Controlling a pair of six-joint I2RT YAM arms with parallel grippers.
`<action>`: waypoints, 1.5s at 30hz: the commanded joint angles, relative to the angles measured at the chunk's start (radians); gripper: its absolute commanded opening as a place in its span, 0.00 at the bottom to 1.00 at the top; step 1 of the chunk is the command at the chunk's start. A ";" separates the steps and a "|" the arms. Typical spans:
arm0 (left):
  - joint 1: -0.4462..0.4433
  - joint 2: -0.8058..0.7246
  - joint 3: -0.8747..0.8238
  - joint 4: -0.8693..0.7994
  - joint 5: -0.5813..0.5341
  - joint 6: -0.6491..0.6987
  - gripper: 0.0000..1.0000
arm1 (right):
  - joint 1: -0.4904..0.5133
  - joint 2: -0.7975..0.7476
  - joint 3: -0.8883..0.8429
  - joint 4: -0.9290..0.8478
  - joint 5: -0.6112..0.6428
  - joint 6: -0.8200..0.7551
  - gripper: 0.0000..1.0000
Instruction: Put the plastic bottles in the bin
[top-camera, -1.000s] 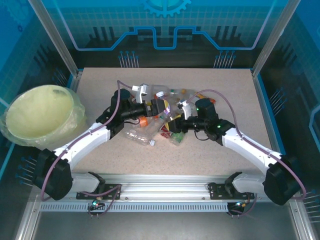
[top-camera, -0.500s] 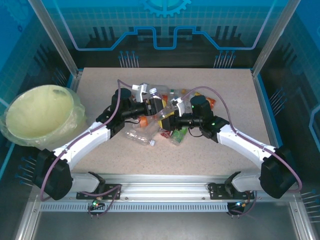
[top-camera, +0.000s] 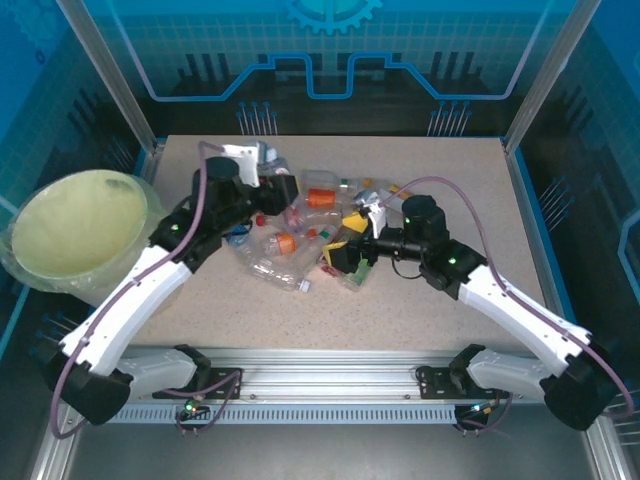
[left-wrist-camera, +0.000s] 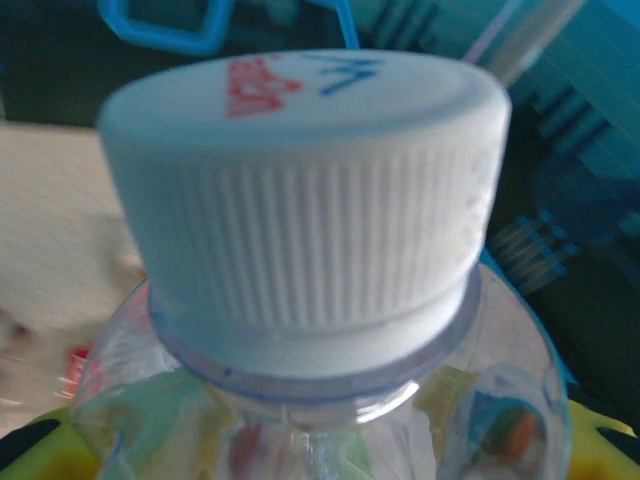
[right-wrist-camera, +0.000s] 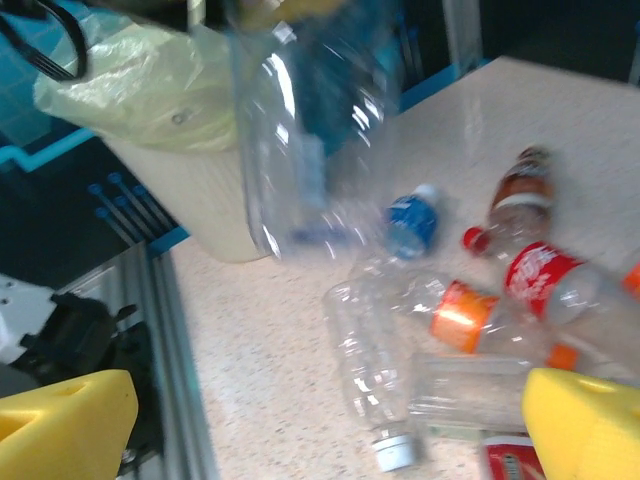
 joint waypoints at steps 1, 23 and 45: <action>0.002 -0.071 0.106 -0.178 -0.340 0.183 0.49 | 0.004 -0.062 -0.035 -0.073 0.205 -0.058 1.00; 0.681 -0.043 0.236 -0.041 -0.689 0.302 0.46 | -0.022 -0.107 -0.026 -0.193 0.474 -0.042 1.00; 1.052 0.220 0.073 -0.159 -0.244 -0.329 0.56 | -0.026 -0.304 -0.093 -0.207 0.527 -0.068 1.00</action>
